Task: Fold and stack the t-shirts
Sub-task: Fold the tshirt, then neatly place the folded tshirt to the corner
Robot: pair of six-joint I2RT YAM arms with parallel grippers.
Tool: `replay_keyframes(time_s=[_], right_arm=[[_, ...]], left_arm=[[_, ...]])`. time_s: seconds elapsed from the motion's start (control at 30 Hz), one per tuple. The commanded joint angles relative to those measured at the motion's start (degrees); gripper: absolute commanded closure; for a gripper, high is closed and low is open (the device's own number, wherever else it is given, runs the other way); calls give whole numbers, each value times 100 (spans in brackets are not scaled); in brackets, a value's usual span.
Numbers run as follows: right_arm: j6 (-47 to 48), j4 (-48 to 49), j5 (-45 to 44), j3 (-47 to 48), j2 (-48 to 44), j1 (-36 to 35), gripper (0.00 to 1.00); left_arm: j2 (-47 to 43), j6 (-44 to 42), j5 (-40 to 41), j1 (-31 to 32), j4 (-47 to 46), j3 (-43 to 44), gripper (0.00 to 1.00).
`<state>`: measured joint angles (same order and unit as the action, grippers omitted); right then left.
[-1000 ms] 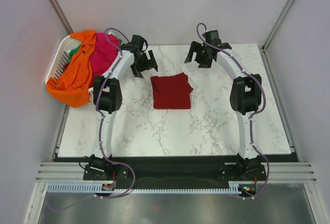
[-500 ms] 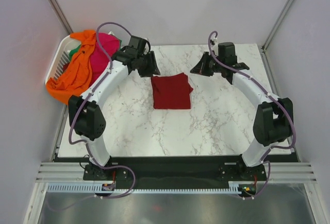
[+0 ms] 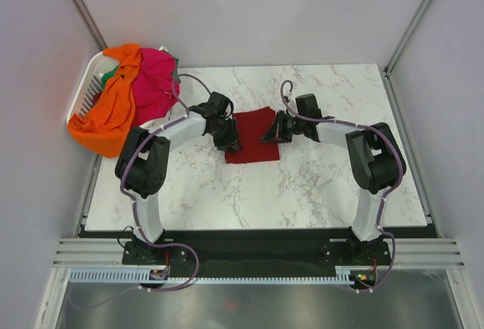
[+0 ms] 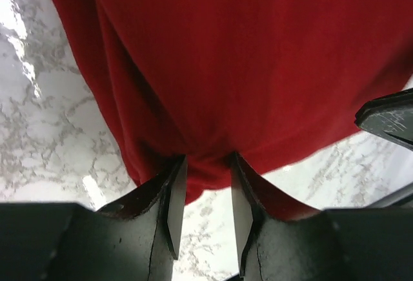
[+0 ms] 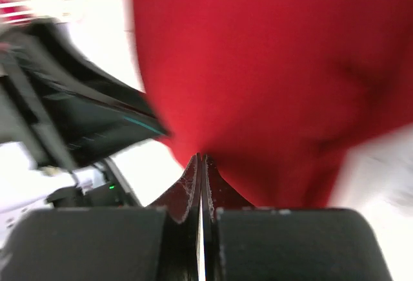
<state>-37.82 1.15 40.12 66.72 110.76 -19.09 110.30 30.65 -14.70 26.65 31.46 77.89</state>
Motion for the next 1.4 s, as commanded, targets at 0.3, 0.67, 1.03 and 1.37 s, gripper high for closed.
replay_keyframes(time_s=[0.3,0.67,1.03,1.37], right_arm=[[478,-648,-1679,-959,-36,257,100],[1013,-2381,-3414,-503,-1890,231,45],[1304,-2523,-2396,-467,-2877,11,21],[1278,-1953,-2281,455,-1164,28,10]], left_arm=[[563,-77,529,-99,-729,-327,60],[-1219,-473,1461,-99,167,86,41],[-1958,-561,1699,-108,378,-80,12],[-4171,-587,1769,-108,958,-1345,11]])
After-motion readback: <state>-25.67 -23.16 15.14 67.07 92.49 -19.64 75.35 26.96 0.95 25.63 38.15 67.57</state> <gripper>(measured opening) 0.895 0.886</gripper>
